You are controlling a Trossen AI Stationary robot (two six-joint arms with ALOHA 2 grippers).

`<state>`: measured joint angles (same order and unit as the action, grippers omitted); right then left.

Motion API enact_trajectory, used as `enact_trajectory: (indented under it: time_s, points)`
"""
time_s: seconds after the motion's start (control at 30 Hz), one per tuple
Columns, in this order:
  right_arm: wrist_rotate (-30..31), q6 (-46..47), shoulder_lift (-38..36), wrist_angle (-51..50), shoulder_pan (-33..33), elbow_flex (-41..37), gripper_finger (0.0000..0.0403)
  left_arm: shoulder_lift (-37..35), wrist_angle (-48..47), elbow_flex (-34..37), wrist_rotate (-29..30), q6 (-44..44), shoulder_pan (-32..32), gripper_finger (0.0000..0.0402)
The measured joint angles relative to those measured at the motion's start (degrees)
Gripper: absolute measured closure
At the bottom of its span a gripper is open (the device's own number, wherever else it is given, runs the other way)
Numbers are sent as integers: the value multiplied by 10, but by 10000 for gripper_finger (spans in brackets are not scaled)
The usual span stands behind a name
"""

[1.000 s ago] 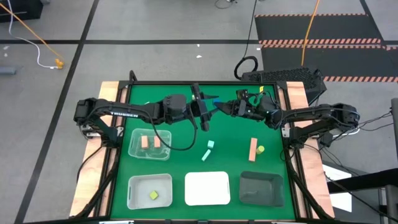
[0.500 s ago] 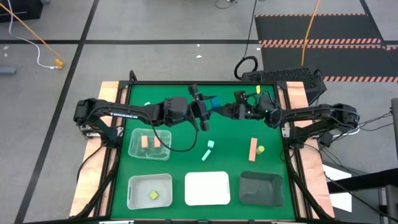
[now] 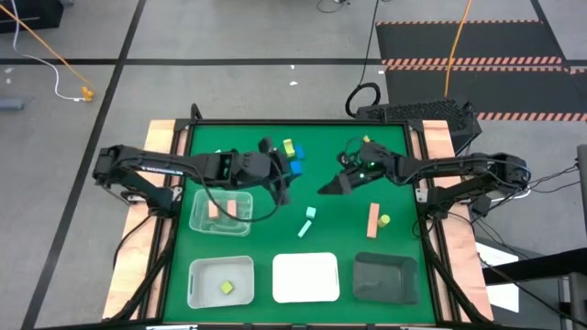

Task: Sort & place blocks by color
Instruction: Put the right blue block into the white bin

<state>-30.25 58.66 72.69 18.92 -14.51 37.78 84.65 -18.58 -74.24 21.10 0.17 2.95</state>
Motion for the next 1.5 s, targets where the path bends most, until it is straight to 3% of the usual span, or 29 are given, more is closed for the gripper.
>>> enact_trajectory:
  time_s: [0.13, 0.2, 0.37, 0.57, 0.73, 0.83, 1.07, 1.2, 1.3, 1.5]
  points:
    - [20, -42, 0, -94, 0, 0, 159, 0, -9, -1, -113, -126, 20, 231]
    - [36, -79, 0, -105, 0, 0, 160, 11, 0, -1, -139, -170, 36, 231]
    - [93, -178, 0, -87, 0, 0, 160, 50, 44, -1, -140, -232, 71, 231]
    - [186, -191, 0, -49, 0, 0, 161, 78, 117, -1, -120, -316, 87, 231]
    - [113, -173, -4, -27, 6, 1, 161, 97, 148, -3, -122, -414, 112, 231]
    - [118, -190, -19, -39, 34, 1, 161, 113, 154, -1, -136, -458, 134, 231]
    - [198, -265, -71, -158, 120, 1, 161, 157, 158, -1, -139, -618, 194, 231]
    - [255, -283, -97, -259, 168, 0, 161, 204, 207, -1, -159, -703, 223, 231]
    - [307, -282, -113, -347, 205, 1, 161, 235, 250, -2, -182, -748, 237, 231]
    - [385, -206, -122, -499, 259, 0, 161, 265, 237, 0, -183, -807, 236, 231]
